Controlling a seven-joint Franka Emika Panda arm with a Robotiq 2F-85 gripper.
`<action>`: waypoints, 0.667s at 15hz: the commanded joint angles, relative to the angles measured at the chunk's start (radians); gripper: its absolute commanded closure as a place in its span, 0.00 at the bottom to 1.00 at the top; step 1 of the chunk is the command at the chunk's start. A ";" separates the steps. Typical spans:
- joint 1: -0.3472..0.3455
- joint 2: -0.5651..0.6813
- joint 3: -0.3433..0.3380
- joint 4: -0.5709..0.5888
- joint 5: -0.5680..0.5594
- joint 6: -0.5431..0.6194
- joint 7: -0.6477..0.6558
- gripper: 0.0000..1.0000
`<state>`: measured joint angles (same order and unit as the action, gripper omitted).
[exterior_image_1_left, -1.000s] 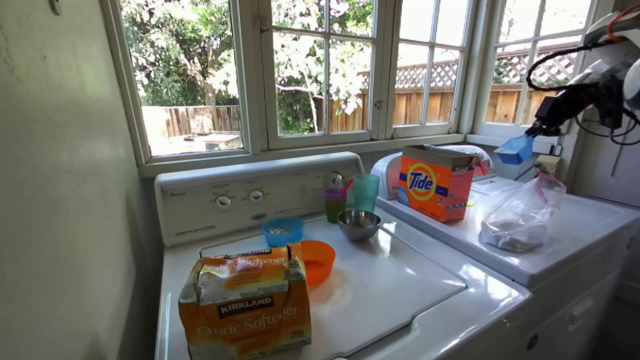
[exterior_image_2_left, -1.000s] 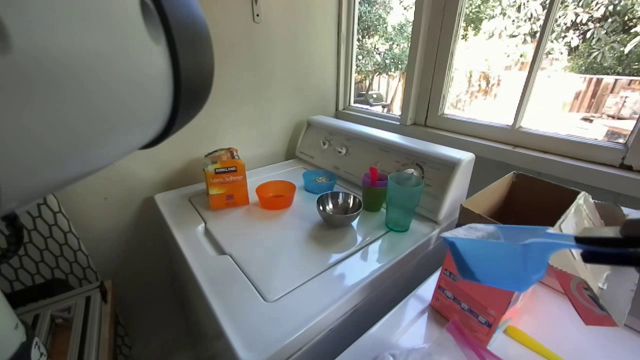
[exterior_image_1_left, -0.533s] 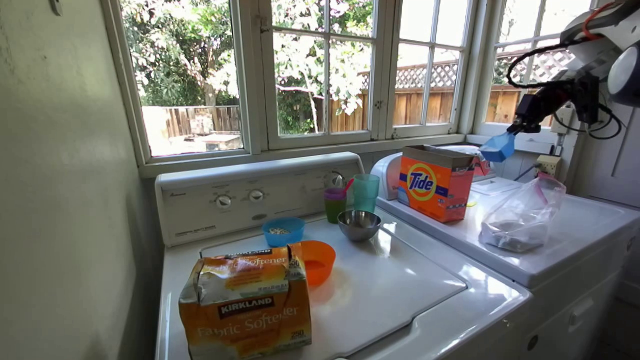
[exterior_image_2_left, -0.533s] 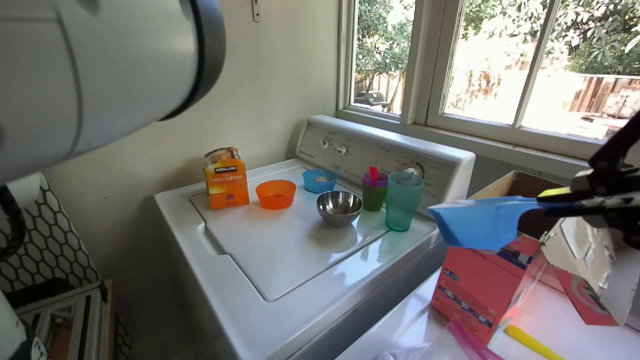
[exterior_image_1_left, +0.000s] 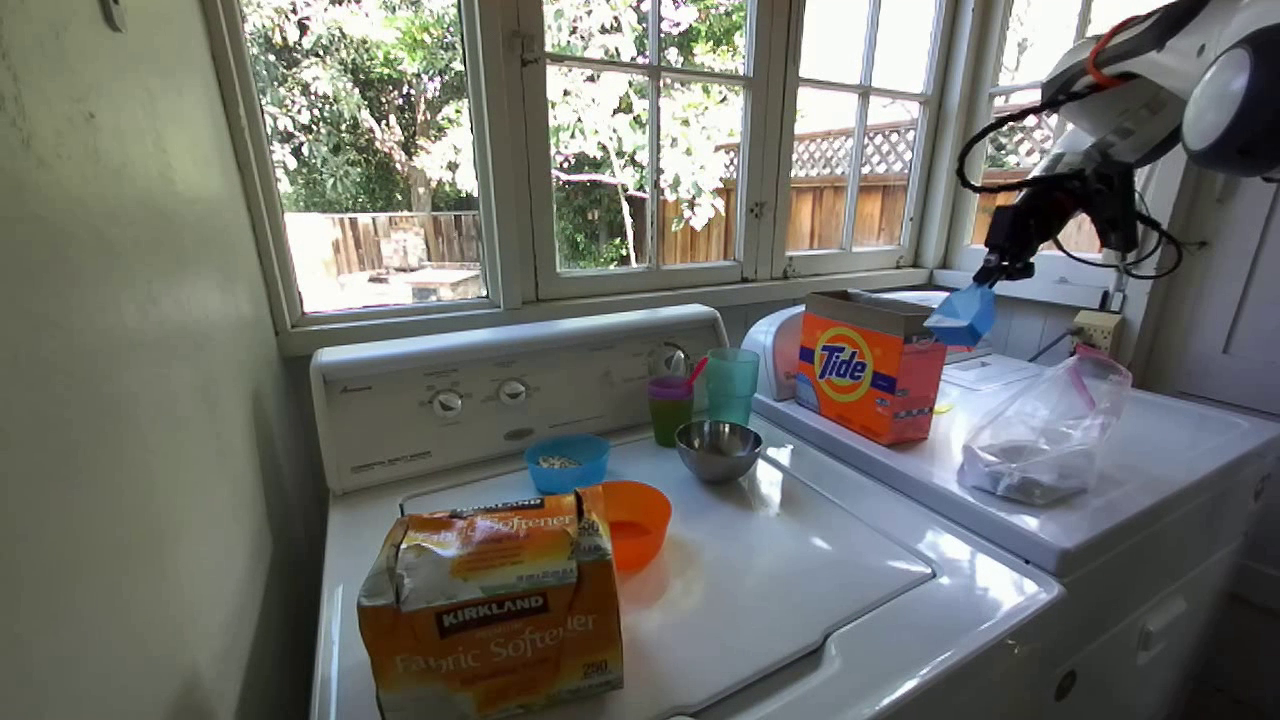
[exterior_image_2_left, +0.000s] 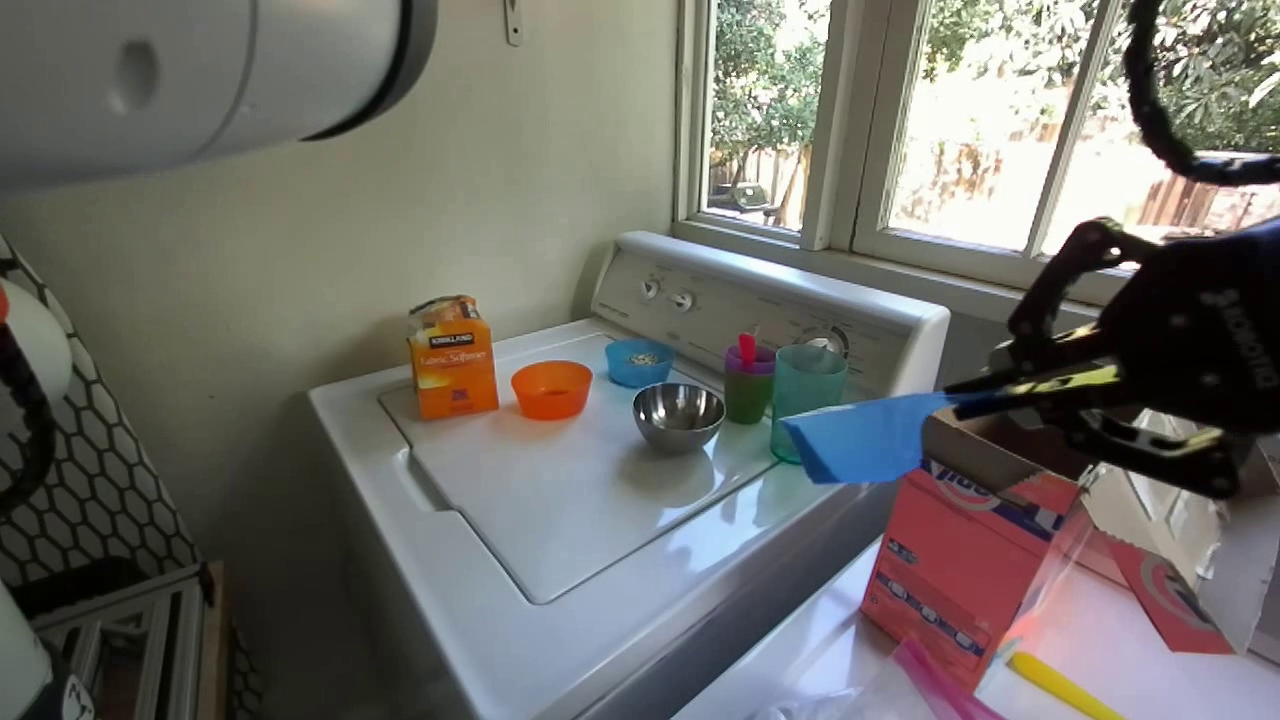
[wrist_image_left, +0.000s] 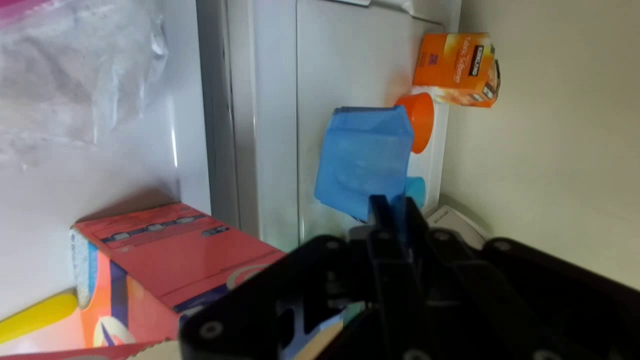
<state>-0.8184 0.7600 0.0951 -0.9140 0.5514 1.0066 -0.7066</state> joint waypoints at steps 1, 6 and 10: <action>0.060 -0.124 -0.011 -0.223 -0.121 0.035 -0.125 0.98; 0.088 -0.191 0.013 -0.365 -0.194 0.034 -0.286 0.98; 0.081 -0.226 0.015 -0.437 -0.189 0.041 -0.373 0.98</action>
<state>-0.7271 0.6045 0.1080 -1.2367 0.3806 1.0080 -1.0030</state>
